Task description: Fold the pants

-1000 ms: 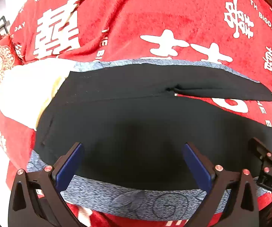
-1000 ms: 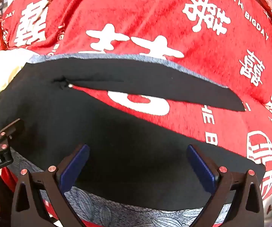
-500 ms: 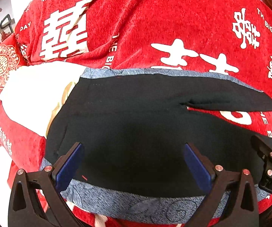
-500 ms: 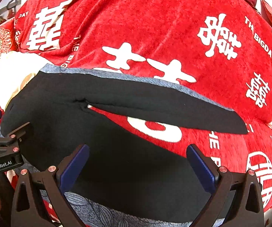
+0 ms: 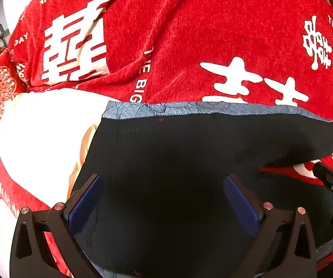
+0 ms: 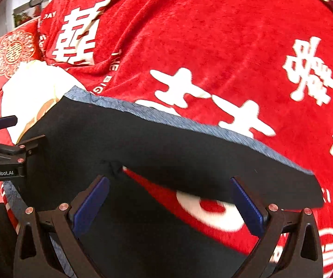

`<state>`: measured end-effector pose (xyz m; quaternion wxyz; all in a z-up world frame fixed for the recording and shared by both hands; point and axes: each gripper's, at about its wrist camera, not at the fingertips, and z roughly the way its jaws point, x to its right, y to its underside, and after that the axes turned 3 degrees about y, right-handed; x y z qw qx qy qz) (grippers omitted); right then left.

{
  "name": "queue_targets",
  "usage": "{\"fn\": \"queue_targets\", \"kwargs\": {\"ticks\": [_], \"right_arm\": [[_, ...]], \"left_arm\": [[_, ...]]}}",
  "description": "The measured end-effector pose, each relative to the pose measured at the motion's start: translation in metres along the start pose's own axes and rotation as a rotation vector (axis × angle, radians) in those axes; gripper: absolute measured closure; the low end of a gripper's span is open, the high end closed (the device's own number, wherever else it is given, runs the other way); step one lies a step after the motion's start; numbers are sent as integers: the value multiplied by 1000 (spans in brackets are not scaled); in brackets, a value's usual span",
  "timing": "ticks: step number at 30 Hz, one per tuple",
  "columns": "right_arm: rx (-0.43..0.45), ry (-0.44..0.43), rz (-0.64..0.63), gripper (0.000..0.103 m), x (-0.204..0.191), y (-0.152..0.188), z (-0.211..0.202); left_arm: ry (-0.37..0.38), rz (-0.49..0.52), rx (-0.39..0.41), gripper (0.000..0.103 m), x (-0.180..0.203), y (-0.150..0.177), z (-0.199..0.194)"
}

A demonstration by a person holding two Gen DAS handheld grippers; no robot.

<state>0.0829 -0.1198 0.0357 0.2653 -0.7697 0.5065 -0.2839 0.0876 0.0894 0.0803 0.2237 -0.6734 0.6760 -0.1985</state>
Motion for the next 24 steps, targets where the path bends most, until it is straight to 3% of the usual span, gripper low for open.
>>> {"fn": "queue_targets", "kwargs": {"ticks": [8, 13, 24], "right_arm": [[-40, -148, -122, 0, 6, -50, 69], [-64, -267, -298, 0, -9, -78, 115], [-224, -470, -449, 0, -26, -100, 205]], "left_arm": [[15, 23, -45, 0, -8, -26, 50], [47, 16, -69, 0, -10, -38, 78], [98, 31, -112, 0, -9, -54, 123]]}}
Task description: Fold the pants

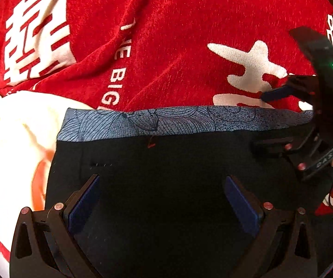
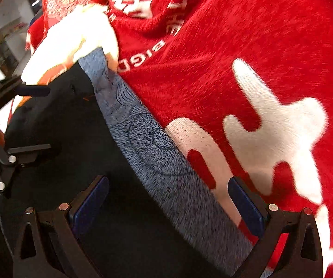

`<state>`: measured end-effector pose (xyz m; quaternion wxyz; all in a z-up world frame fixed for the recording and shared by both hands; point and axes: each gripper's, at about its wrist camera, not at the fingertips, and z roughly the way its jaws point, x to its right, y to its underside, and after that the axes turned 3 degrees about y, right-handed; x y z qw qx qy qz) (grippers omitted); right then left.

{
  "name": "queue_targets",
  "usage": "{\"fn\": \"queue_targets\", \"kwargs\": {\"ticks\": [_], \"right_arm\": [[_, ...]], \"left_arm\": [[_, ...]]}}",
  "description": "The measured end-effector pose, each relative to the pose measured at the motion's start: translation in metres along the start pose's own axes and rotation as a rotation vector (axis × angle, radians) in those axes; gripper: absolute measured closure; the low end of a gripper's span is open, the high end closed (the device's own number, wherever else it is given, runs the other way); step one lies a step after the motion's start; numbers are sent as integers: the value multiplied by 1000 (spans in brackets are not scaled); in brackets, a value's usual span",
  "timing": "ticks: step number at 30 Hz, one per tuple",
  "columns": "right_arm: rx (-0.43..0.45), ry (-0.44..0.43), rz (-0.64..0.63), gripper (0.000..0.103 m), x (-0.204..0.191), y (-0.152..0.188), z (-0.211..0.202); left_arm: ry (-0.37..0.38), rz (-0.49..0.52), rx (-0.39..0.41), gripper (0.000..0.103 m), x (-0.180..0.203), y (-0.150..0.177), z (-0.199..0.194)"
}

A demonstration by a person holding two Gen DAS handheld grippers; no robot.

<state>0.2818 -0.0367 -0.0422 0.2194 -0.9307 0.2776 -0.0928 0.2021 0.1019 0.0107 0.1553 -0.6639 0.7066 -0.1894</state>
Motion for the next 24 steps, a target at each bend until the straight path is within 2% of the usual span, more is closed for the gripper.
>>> {"fn": "queue_targets", "kwargs": {"ticks": [3, 5, 6, 7, 8, 9, 11, 13, 15, 21, 24], "right_arm": [[-9, -62, 11, 0, 8, -6, 8], [-7, -77, 20, 0, 10, -7, 10], [3, -88, 16, 6, 10, -7, 9], [18, -104, 10, 23, 9, -9, 7], [31, -120, 8, 34, 10, -10, 4], [33, -142, 19, 51, 11, -12, 1], [18, -155, 18, 57, 10, -14, 1], [6, -176, 6, 76, 7, -17, 1], [-1, -190, -9, 88, 1, -18, -1], [67, -81, -46, 89, -27, -14, -27], [106, 1, -75, 89, -45, -8, -40]], "left_arm": [[11, -15, -12, 1, -3, -3, 9], [35, -37, -26, 9, -7, -5, 16], [53, -49, -27, 14, -9, -6, 17], [72, -61, -24, 25, -11, -6, 18], [73, -73, -24, 27, -13, -8, 18], [68, -82, -22, 27, -15, -9, 18], [58, -83, -29, 27, -16, -11, 19], [38, -78, -24, 27, -15, -11, 17], [28, -73, -17, 27, -16, -10, 13], [49, -80, 11, 27, -24, -13, -3], [71, -79, 20, 26, -25, -19, -9]]}}
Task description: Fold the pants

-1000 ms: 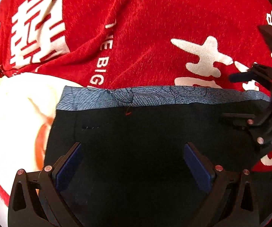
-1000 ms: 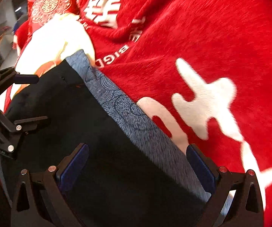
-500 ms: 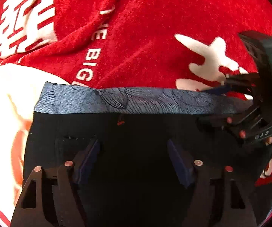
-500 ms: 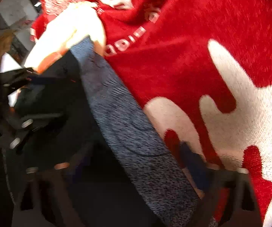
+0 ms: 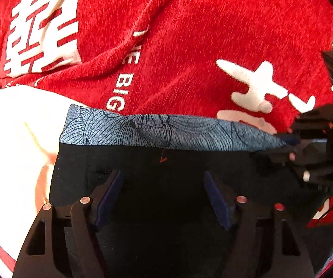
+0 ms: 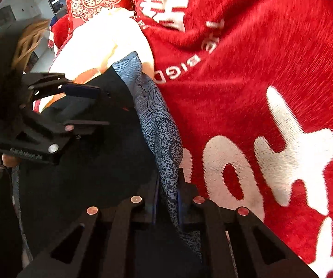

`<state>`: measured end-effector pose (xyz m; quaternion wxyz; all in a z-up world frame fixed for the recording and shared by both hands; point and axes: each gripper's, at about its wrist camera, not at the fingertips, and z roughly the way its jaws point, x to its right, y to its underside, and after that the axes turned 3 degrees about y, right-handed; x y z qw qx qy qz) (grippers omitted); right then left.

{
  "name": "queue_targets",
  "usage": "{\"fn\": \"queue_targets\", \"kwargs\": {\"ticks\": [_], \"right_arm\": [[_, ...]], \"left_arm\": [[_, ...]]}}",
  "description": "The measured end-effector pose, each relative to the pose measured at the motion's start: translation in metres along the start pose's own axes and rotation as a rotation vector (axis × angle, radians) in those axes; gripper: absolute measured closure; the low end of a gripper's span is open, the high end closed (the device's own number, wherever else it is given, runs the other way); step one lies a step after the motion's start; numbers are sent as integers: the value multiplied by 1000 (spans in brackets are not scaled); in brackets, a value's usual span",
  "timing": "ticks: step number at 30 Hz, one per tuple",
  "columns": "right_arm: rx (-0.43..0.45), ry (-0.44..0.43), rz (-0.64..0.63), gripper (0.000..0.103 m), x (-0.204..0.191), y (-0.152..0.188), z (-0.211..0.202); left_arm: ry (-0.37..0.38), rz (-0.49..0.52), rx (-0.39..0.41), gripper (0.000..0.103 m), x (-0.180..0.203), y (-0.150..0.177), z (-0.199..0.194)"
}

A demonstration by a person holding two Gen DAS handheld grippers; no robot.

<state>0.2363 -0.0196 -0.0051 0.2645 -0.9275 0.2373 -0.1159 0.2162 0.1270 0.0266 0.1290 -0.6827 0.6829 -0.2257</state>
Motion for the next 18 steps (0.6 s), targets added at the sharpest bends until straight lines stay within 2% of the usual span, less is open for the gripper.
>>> {"fn": "queue_targets", "kwargs": {"ticks": [2, 5, 9, 13, 18], "right_arm": [[23, 51, -22, 89, -12, 6, -9], [46, 83, -4, 89, -20, 12, -14], [89, 150, -11, 89, -30, 18, -23], [126, 205, -22, 89, -42, 24, -26], [131, 214, -32, 89, -47, 27, -22]], "left_arm": [[37, -12, 2, 22, 0, -4, -4], [73, -59, -8, 21, -13, -14, -5], [117, -204, -35, 18, -42, -29, 5], [62, -315, -58, 18, -52, -37, 21], [-21, -459, -52, 18, -45, -56, 31]]}}
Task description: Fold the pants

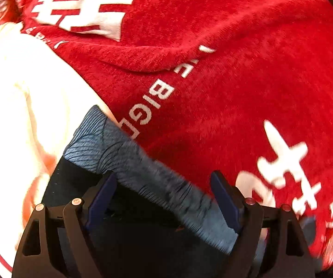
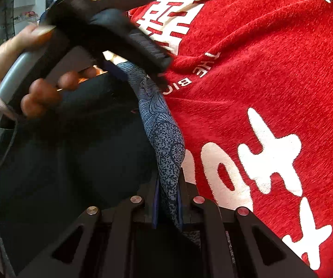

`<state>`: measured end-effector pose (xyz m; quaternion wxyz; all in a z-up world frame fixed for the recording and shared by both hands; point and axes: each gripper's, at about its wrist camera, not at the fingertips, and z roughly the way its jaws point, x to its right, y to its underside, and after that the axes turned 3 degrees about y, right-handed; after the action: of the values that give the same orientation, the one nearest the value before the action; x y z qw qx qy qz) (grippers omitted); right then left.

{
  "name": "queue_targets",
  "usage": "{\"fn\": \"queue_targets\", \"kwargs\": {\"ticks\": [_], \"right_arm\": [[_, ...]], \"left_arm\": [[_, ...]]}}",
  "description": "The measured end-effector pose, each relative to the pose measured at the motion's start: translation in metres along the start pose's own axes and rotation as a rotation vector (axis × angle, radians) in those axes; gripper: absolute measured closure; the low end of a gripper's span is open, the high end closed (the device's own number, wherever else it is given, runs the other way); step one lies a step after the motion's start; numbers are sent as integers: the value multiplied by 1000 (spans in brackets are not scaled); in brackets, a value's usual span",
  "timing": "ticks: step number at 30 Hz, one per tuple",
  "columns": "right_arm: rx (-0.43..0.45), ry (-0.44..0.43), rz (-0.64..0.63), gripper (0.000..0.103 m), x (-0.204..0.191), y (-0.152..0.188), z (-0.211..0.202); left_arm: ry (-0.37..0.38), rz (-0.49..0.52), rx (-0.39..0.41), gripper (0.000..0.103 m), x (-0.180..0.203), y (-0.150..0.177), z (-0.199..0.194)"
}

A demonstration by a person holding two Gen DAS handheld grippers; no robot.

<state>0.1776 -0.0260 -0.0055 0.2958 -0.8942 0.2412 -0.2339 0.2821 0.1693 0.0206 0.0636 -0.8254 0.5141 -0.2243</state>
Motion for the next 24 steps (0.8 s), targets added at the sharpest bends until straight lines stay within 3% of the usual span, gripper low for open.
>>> {"fn": "queue_targets", "kwargs": {"ticks": [2, 7, 12, 13, 14, 16, 20, 24], "right_arm": [[0, -8, 6, 89, 2, 0, 0], [-1, -12, 8, 89, 2, 0, 0], [-1, -15, 14, 89, 4, 0, 2], [-1, -14, 13, 89, 4, 0, 2], [-1, -13, 15, 89, 4, 0, 2], [-1, -11, 20, 89, 5, 0, 3], [12, -11, 38, 89, 7, 1, 0], [28, 1, 39, 89, 4, 1, -14]], "left_arm": [[-46, -46, 11, 17, 5, -7, 1], [-212, -125, -95, 17, 12, -15, 23], [-221, -229, -157, 20, -4, -15, 39], [-229, -240, -160, 35, -8, -15, 41], [-257, -250, -175, 56, -13, -15, 45], [-260, -282, -208, 71, -26, -12, 53], [-236, -260, -149, 90, -32, -5, 42], [-207, -236, -66, 93, -35, 9, 13]]}}
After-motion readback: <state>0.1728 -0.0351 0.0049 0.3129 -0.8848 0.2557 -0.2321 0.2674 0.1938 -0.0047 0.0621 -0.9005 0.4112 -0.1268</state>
